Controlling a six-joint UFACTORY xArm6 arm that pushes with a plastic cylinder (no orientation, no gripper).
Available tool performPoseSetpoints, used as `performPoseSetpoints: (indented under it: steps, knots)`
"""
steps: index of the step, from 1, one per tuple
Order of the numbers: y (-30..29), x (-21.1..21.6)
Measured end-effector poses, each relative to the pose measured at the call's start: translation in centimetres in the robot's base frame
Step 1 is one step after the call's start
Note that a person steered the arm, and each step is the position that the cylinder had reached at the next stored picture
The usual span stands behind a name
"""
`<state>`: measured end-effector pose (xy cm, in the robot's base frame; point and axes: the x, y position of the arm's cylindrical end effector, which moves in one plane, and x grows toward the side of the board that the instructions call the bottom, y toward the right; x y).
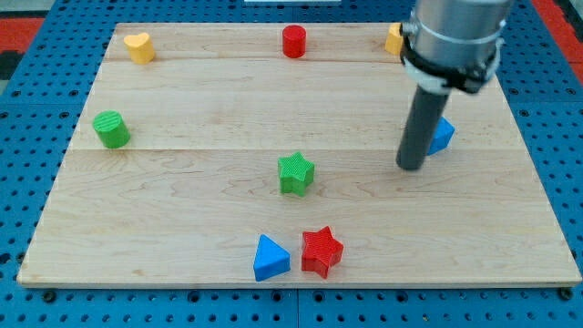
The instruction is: Separate the red star and blue triangle
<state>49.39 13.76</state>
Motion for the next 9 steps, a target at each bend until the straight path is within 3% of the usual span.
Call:
performPoseSetpoints:
  steps: [1,2,6,8,9]
  knots:
    - [-0.1,9.7]
    - [-1.7,12.4]
    - [-3.7,12.5]
    - [-12.7,12.5]
    - [-14.5,11.1]
